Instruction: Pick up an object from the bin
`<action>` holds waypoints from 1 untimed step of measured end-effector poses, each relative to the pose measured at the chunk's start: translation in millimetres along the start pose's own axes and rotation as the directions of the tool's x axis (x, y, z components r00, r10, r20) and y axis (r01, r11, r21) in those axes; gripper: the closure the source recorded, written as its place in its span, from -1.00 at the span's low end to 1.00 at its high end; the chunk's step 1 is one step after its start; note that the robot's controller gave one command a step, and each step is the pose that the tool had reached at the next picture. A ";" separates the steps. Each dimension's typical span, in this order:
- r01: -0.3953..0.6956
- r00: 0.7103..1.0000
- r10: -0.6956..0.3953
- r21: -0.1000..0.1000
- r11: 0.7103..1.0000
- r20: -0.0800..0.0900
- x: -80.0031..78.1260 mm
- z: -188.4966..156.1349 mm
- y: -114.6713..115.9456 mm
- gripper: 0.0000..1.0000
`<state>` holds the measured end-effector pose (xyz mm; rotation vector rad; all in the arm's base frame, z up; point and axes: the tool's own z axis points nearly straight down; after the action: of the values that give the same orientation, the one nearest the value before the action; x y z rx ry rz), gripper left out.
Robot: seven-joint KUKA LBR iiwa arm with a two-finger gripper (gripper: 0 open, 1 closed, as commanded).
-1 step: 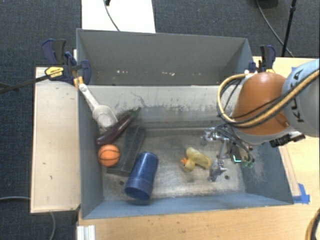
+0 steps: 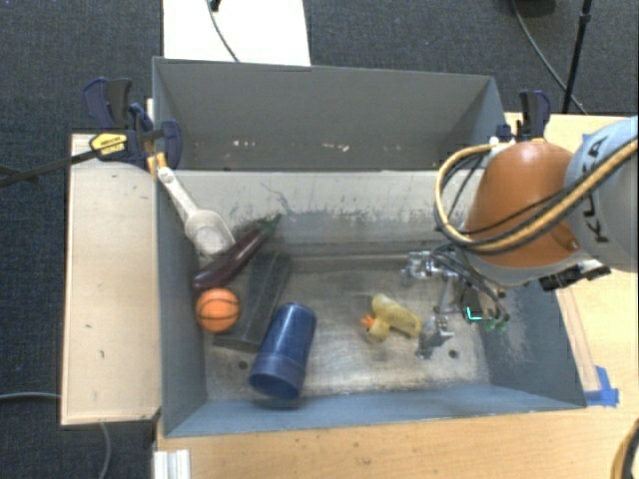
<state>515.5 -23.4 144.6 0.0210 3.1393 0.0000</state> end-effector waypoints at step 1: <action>0.184 0.983 -0.184 0.007 0.983 0.021 19.3 66.8 23.4 1.00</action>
Offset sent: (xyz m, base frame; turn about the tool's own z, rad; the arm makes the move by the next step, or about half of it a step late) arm 0.0000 0.0000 0.0000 0.0000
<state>496.6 0.3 77.8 -0.2680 3.1067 -0.0081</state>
